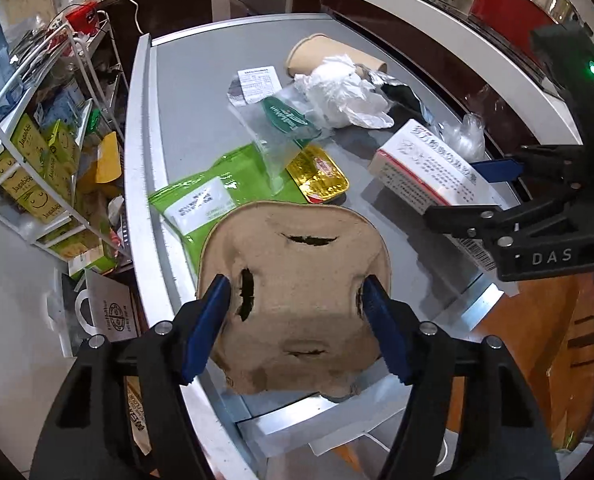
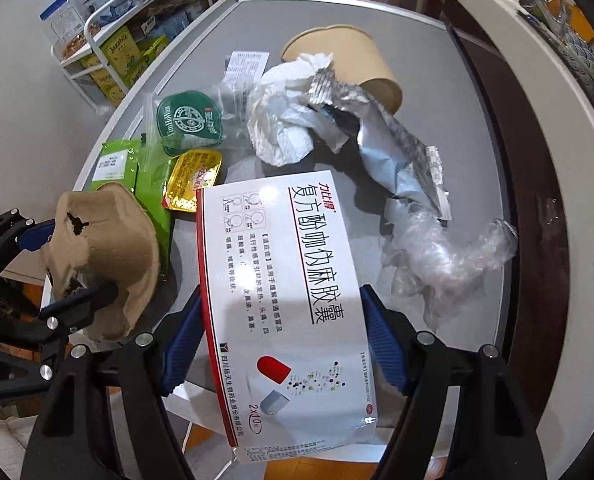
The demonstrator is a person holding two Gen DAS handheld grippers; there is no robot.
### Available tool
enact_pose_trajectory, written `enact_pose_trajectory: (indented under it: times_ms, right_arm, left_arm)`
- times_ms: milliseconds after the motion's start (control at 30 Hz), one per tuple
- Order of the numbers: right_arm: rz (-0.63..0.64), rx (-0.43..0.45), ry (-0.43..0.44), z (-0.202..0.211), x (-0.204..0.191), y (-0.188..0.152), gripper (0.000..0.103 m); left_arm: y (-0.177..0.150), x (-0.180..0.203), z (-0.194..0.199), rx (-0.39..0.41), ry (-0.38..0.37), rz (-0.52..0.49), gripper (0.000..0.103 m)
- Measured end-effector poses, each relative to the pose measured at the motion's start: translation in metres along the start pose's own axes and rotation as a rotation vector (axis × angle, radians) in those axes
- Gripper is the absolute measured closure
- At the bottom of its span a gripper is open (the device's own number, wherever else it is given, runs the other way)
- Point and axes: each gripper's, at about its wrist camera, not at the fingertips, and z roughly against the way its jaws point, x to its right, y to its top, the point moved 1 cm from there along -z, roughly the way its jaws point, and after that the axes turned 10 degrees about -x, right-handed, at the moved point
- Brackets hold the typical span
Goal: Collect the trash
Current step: 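Lift the cardboard piece with the left tool while the right tool grasps the white medicine box, then carry both items over the white paper bag and open both tools to drop them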
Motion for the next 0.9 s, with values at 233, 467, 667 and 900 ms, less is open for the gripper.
enact_pose_trajectory:
  times_ms: [233,467,667,900]
  right_arm:
    - [-0.040,0.086,0.020,0.030,0.002,-0.005,0.030]
    - [-0.066,0.253,0.048,0.092,-0.006,-0.013,0.030]
    - [-0.075,0.409,0.047,0.155,-0.012,-0.031,0.030]
    - [-0.111,0.545,0.040,0.206,-0.013,-0.058,0.030]
  left_arm:
    - [0.003,-0.007,0.035,0.065,-0.044,0.043,0.035]
    - [0.021,-0.013,0.085,0.184,-0.046,0.061,0.035]
    - [0.027,-0.007,0.130,0.291,-0.025,0.060,0.035]
    - [0.023,0.001,0.172,0.380,0.001,0.053,0.035]
